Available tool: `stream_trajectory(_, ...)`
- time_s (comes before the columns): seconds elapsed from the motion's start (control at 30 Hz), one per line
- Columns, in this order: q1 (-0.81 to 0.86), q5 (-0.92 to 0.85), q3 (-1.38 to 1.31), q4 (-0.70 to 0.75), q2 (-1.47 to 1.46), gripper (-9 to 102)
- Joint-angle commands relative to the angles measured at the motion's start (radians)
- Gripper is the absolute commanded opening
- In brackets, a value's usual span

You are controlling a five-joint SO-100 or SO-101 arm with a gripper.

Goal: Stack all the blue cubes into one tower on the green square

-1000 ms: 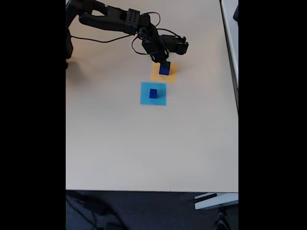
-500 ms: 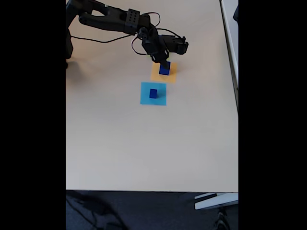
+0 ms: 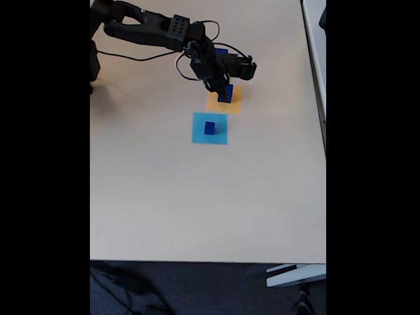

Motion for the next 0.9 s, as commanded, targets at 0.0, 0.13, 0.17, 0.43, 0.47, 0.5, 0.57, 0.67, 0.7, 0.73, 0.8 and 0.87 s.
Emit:
stream_trajectory(0.0,0.018,-0.006,-0.041,0.005,0.117,2)
stream_trajectory(0.13,0.044,-0.011,-0.009,0.005,0.135,2)
stream_trajectory(0.17,0.052,-0.015,-0.006,0.005,0.135,2)
stream_trajectory(0.43,0.115,0.017,0.129,-0.057,0.173,2)
stream_trajectory(0.47,0.123,0.023,0.155,-0.071,0.178,2)
stream_trajectory(0.5,0.13,0.028,0.181,-0.089,0.183,2)
stream_trajectory(0.57,0.144,0.031,0.215,-0.12,0.189,2)
stream_trajectory(0.67,0.158,0.029,0.219,-0.137,0.187,2)
stream_trajectory(0.7,0.163,0.032,0.219,-0.14,0.187,2)
stream_trajectory(0.73,0.166,0.037,0.218,-0.143,0.186,2)
stream_trajectory(0.8,0.17,0.04,0.216,-0.152,0.184,2)
stream_trajectory(0.87,0.173,0.046,0.212,-0.155,0.181,2)
